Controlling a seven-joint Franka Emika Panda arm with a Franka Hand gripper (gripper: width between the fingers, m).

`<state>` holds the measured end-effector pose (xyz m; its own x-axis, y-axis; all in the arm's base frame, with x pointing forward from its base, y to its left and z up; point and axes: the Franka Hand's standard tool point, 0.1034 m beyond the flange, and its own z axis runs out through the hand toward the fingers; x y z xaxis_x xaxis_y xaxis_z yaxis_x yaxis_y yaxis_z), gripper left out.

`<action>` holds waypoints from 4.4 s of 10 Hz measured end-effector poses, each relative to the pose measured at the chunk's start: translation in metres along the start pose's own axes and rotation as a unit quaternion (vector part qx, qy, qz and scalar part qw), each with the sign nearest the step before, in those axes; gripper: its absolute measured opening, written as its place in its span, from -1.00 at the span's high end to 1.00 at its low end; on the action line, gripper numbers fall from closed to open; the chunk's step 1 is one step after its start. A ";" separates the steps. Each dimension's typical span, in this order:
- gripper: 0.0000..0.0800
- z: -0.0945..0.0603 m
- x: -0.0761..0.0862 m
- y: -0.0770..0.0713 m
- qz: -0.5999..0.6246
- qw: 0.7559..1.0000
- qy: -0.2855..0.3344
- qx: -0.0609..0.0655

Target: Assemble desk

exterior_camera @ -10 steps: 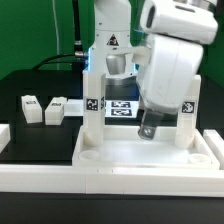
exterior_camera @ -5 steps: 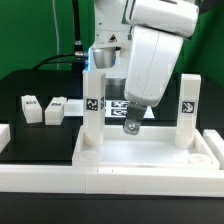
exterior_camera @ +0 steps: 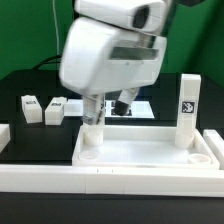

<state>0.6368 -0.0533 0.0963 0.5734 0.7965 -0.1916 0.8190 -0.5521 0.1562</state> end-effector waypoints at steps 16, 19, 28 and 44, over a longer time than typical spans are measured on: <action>-0.62 0.047 -0.140 0.024 0.359 0.924 -0.013 0.134; -0.62 0.061 -0.172 -0.005 0.384 0.905 -0.040 0.180; -0.62 0.070 -0.188 -0.051 0.477 0.832 -0.099 0.267; -0.62 0.091 -0.176 -0.093 0.434 0.789 -0.236 0.364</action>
Offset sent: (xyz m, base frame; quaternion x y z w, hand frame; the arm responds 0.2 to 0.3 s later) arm 0.0000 0.0000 0.0000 0.0000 0.0000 0.1296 0.9916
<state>0.4615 -0.1645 0.0278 0.7264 -0.0462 -0.6857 -0.1922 -0.9716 -0.1381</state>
